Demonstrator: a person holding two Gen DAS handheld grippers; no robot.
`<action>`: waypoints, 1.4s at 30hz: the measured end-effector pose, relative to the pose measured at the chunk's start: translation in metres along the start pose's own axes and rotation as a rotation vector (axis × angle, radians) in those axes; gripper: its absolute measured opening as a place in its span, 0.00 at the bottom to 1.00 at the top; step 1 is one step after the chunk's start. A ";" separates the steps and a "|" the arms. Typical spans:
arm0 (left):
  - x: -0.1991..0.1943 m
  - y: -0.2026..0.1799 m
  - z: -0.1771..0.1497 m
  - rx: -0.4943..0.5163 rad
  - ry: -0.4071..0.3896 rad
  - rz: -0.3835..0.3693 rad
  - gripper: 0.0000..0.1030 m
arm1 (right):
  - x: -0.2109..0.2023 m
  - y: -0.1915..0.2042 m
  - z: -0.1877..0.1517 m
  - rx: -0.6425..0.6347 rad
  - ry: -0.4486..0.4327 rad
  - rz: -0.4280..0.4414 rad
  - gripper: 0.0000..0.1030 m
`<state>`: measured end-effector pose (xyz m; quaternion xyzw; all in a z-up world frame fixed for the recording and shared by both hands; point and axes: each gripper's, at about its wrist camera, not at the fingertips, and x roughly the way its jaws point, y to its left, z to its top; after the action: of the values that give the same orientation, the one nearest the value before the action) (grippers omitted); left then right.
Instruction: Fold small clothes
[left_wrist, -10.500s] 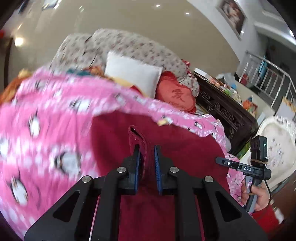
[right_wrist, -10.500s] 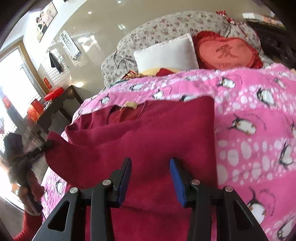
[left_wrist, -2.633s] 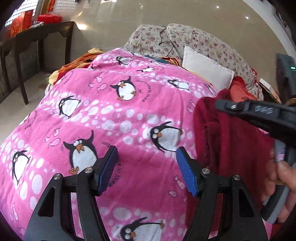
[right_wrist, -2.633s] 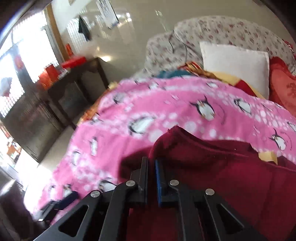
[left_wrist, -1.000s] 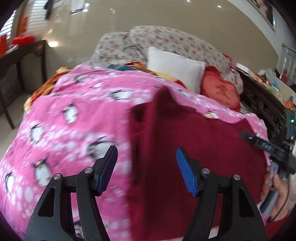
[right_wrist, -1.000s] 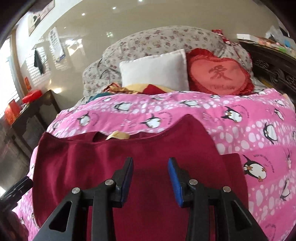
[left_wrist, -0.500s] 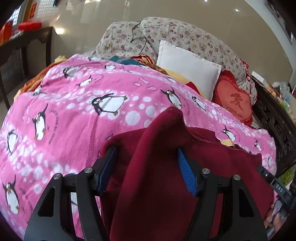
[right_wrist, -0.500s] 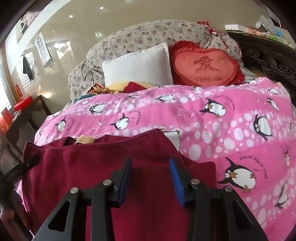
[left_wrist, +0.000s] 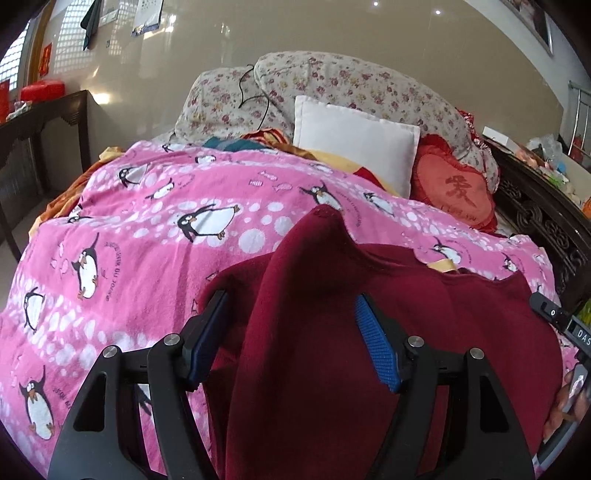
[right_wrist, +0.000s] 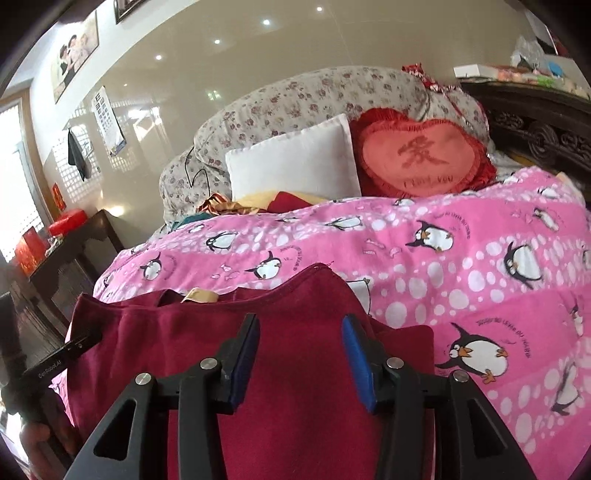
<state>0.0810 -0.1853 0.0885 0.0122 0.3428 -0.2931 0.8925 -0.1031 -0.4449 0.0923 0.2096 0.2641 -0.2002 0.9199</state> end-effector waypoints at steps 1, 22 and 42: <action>0.000 0.001 0.000 -0.005 0.000 -0.003 0.68 | -0.001 0.002 0.000 0.000 0.009 -0.015 0.44; -0.004 -0.007 -0.007 0.021 -0.004 0.032 0.68 | -0.018 0.019 -0.004 -0.023 0.042 -0.013 0.49; -0.002 -0.029 -0.024 0.106 -0.038 0.110 0.70 | 0.012 0.046 -0.024 -0.226 0.134 -0.136 0.55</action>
<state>0.0500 -0.2028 0.0770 0.0726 0.3086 -0.2615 0.9117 -0.0817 -0.3977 0.0796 0.0994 0.3595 -0.2168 0.9021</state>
